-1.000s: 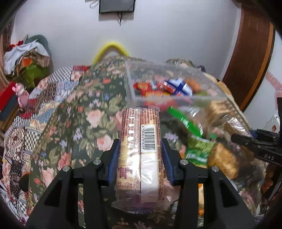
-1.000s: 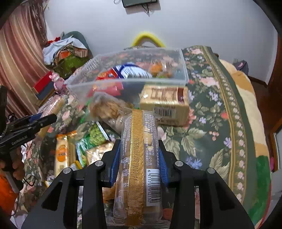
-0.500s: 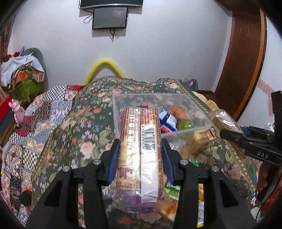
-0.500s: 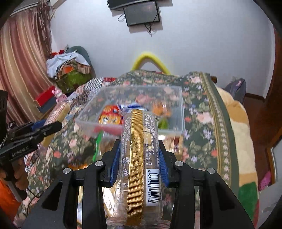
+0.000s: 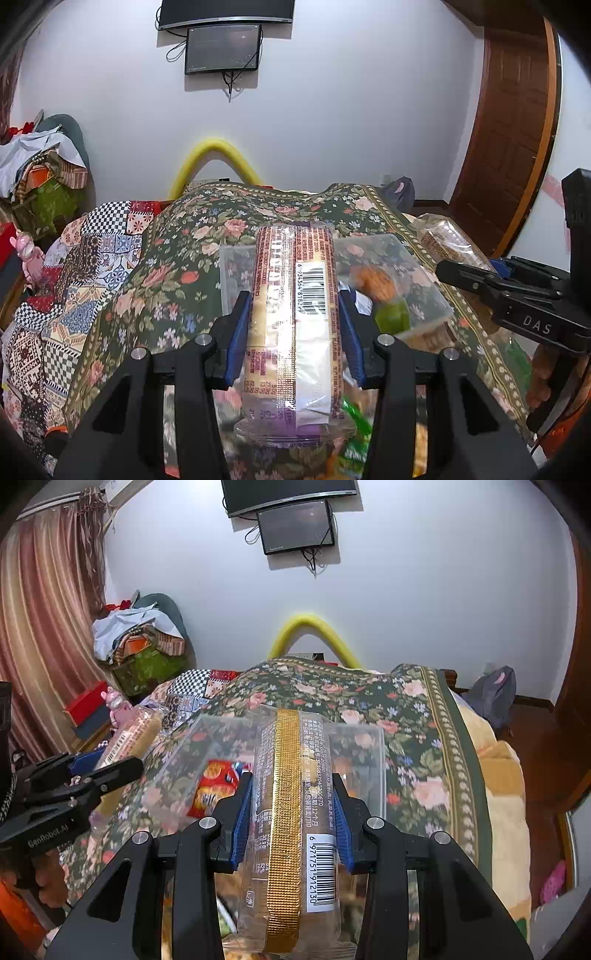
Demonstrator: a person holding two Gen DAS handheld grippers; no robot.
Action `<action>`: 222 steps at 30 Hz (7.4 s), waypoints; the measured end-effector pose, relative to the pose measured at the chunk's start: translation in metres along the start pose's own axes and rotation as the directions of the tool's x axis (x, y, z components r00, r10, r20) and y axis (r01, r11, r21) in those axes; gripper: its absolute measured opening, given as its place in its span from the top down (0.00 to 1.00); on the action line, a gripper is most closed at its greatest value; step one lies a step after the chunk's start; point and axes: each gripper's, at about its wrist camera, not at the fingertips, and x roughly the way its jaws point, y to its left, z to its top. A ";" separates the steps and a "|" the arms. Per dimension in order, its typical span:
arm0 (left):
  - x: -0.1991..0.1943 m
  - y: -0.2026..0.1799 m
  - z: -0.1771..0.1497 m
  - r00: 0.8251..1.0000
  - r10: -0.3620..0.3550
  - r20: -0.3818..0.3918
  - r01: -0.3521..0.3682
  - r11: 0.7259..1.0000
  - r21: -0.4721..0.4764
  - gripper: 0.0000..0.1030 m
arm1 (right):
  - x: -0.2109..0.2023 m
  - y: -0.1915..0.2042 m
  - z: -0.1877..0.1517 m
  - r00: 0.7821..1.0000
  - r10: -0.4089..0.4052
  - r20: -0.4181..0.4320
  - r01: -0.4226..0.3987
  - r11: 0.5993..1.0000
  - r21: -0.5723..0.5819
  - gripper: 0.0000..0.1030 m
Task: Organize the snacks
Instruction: 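Carry both packs to the clear box and release them inside with both tools, then withdraw both open tools from the clear box toward the snack pile, then grasp the orange-labelled cake with the left tool while the right tool grasps the peanut pack, then carry both packs over the clear box and lower them inside, then open both tools and withdraw them toward the remaining snacks, then grasp the green pea bag with the left tool while the right tool grasps the white-yellow bag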
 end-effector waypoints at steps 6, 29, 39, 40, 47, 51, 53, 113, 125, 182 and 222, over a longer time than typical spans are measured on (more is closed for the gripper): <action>0.029 0.001 0.012 1.000 0.009 -0.005 -0.009 1.000 -0.015 0.56 | 0.022 -0.003 0.014 1.000 -0.004 -0.006 0.004 1.000 0.002 0.65; 0.131 0.015 0.008 0.981 0.039 -0.192 -0.041 0.999 -0.004 0.56 | 0.097 -0.011 0.003 0.982 0.012 -0.187 -0.012 1.000 0.003 0.65; 0.117 0.015 0.004 0.981 0.070 -0.180 -0.068 0.998 0.017 0.55 | 0.090 -0.011 0.006 0.987 0.000 -0.161 -0.001 1.000 -0.003 0.60; 0.111 0.014 0.004 0.983 0.066 -0.173 -0.063 0.998 0.020 0.55 | 0.087 -0.011 0.006 0.988 -0.003 -0.157 0.002 1.000 -0.006 0.60; 0.063 0.007 0.004 0.991 0.036 -0.132 -0.032 0.999 0.026 0.51 | 0.051 -0.007 0.008 0.994 0.001 -0.111 -0.004 1.000 -0.020 0.59; 0.038 0.004 0.001 0.993 0.023 -0.117 -0.021 1.000 0.018 0.49 | 0.028 -0.003 0.002 0.996 0.007 -0.091 -0.010 0.999 -0.035 0.58; 0.025 0.002 -0.003 0.993 0.012 -0.114 -0.011 1.000 0.006 0.49 | 0.015 -0.001 -0.003 0.997 0.011 -0.083 -0.014 0.999 -0.040 0.58; -0.015 -0.009 -0.154 0.959 -0.024 -0.281 0.018 1.000 -0.025 0.66 | -0.009 0.013 -0.140 0.953 0.050 -0.299 -0.053 0.999 -0.003 0.59; -0.041 -0.007 -0.093 0.992 -0.025 -0.122 0.022 0.999 -0.024 0.66 | -0.034 0.009 -0.093 0.987 0.056 -0.152 -0.054 0.998 0.015 0.60; 0.020 0.016 -0.027 0.992 -0.039 -0.120 0.026 0.993 -0.112 0.57 | 0.028 0.025 -0.018 0.994 0.049 -0.092 -0.057 0.995 -0.079 0.48; -0.056 -0.020 -0.164 0.950 -0.081 -0.301 0.078 0.997 -0.021 0.43 | -0.009 0.043 -0.156 0.913 0.183 -0.364 -0.165 0.983 0.080 0.31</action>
